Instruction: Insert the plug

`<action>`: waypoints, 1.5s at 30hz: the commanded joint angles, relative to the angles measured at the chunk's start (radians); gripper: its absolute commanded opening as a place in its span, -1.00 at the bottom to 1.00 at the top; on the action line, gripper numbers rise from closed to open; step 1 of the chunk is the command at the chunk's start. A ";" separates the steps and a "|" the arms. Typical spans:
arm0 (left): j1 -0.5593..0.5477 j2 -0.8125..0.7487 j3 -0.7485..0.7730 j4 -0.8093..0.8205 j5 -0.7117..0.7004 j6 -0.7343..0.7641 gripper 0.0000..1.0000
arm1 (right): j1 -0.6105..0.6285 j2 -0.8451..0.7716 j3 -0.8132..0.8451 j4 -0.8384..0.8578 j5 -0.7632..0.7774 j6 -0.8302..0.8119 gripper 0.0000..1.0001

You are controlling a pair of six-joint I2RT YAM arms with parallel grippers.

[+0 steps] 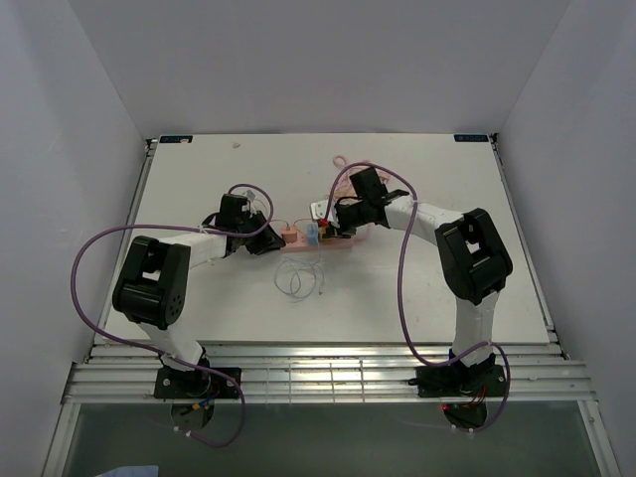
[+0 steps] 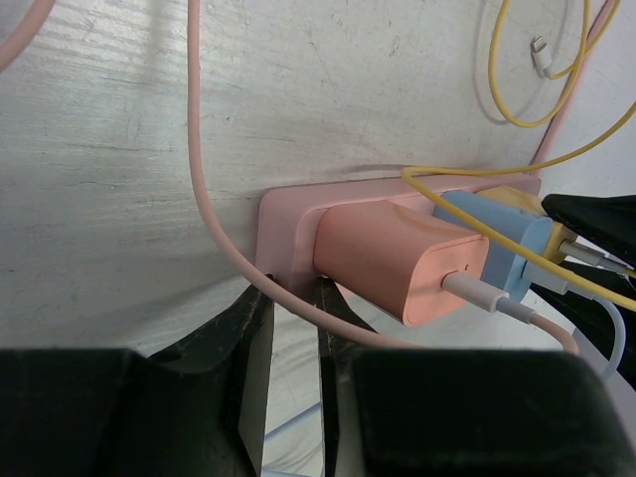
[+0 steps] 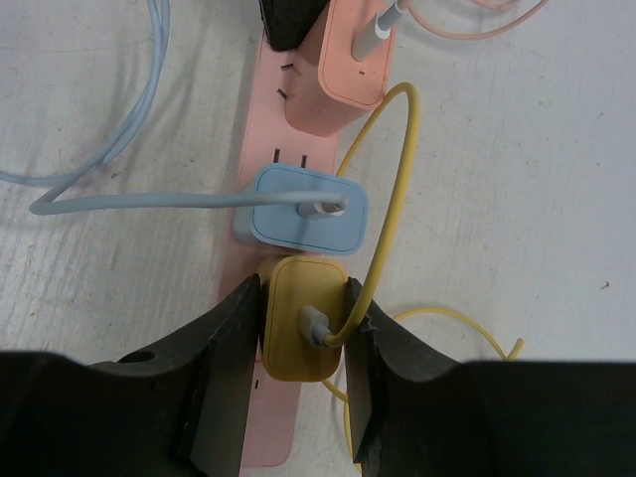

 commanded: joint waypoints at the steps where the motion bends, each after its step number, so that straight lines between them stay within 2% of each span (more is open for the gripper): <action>1: -0.075 0.091 0.002 0.050 -0.091 0.001 -0.39 | -0.038 0.113 -0.073 -0.280 0.261 0.030 -0.52; 7: -0.075 0.076 0.004 0.056 -0.094 0.000 -0.33 | -0.038 0.101 -0.011 -0.318 0.199 0.039 -0.32; 11: -0.075 0.068 0.001 0.058 -0.094 -0.008 -0.32 | -0.038 0.087 0.029 -0.341 0.173 0.039 0.00; 16: -0.075 0.047 -0.006 0.062 -0.097 -0.009 -0.26 | -0.035 0.055 0.058 -0.360 0.113 0.041 0.20; 20: -0.075 0.020 -0.007 0.061 -0.105 -0.011 -0.10 | -0.032 0.032 0.085 -0.370 0.069 0.053 0.32; 22: -0.075 -0.002 -0.004 0.059 -0.103 -0.011 0.08 | -0.031 0.017 0.105 -0.387 0.061 0.062 0.36; 23: -0.075 -0.012 -0.003 0.056 -0.103 -0.008 0.12 | -0.029 0.009 0.108 -0.392 0.056 0.064 0.43; 24: -0.075 -0.021 -0.003 0.053 -0.103 -0.006 0.25 | -0.031 -0.014 0.111 -0.398 0.055 0.068 0.56; 25: -0.075 -0.033 -0.003 0.051 -0.106 -0.006 0.29 | -0.031 -0.025 0.110 -0.398 0.049 0.071 0.72; 26: -0.075 -0.061 -0.003 0.042 -0.109 -0.008 0.32 | -0.029 -0.038 0.110 -0.399 0.046 0.074 0.80; 30: -0.075 -0.147 -0.012 -0.013 -0.134 -0.005 0.61 | -0.029 -0.132 0.105 -0.369 0.036 0.125 0.80; 32: -0.075 -0.215 -0.015 -0.056 -0.164 -0.005 0.83 | -0.031 -0.166 0.096 -0.324 0.046 0.171 0.80; 37: -0.077 -0.367 -0.004 -0.227 -0.265 -0.006 0.91 | -0.031 -0.294 0.081 -0.208 0.124 0.303 0.80; 41: -0.077 -0.505 0.030 -0.379 -0.380 -0.035 0.96 | -0.032 -0.435 0.040 -0.061 0.223 0.488 0.80; 42: -0.077 -0.536 0.042 -0.419 -0.441 -0.048 0.96 | -0.032 -0.513 -0.011 0.034 0.257 0.607 0.80; 44: -0.075 -0.617 0.086 -0.537 -0.511 -0.093 0.96 | -0.032 -0.599 -0.075 0.131 0.413 0.739 0.80; 45: -0.072 -0.644 0.105 -0.579 -0.545 -0.106 0.96 | -0.031 -0.690 -0.106 0.195 0.475 0.886 0.80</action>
